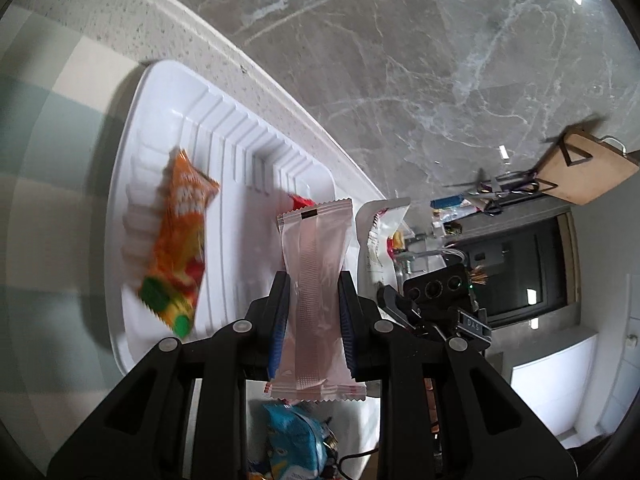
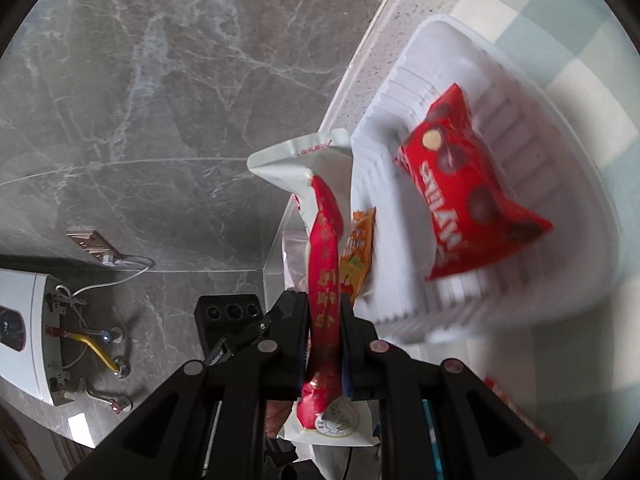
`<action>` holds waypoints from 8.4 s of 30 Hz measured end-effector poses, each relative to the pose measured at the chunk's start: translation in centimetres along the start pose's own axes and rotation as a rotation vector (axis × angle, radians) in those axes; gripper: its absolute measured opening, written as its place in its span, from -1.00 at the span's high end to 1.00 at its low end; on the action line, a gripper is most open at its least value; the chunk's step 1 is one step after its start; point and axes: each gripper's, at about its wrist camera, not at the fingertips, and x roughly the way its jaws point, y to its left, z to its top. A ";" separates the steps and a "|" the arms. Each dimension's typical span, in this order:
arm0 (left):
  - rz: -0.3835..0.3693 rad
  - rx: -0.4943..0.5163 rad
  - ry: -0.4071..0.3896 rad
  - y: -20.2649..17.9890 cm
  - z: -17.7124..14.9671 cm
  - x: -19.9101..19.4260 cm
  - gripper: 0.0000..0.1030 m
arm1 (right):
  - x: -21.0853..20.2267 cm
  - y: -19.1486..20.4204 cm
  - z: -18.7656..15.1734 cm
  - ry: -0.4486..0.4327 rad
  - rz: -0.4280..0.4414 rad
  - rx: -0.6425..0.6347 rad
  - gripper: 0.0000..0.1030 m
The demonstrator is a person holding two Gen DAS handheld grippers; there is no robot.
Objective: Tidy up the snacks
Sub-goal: 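Lower the pink packet into the tray and open the left tool while the right tool releases the white-red packet, then reach the left tool to the blue bag while the right tool reaches the black sesame bar, then lift the blue bag with the left tool while the right tool lifts the black bar toward the tray, then release the blue bag into the tray while the right tool releases the black bar there, then grasp the blue-white cake packet with the left tool while the right tool grasps the red-white wafer pack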
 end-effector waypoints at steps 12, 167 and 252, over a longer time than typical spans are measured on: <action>0.123 0.065 -0.032 -0.1 2.4 1.9 0.58 | 3.4 0.1 3.3 0.004 -0.112 -0.055 0.67; 0.416 0.398 -0.004 -3.4 -0.3 -1.9 0.28 | -6.2 1.6 0.7 -0.102 -0.362 -0.284 0.51; 0.418 0.360 0.313 -4.2 -21.5 -2.3 -0.10 | -4.8 2.4 -22.2 0.093 -0.679 -0.689 -0.03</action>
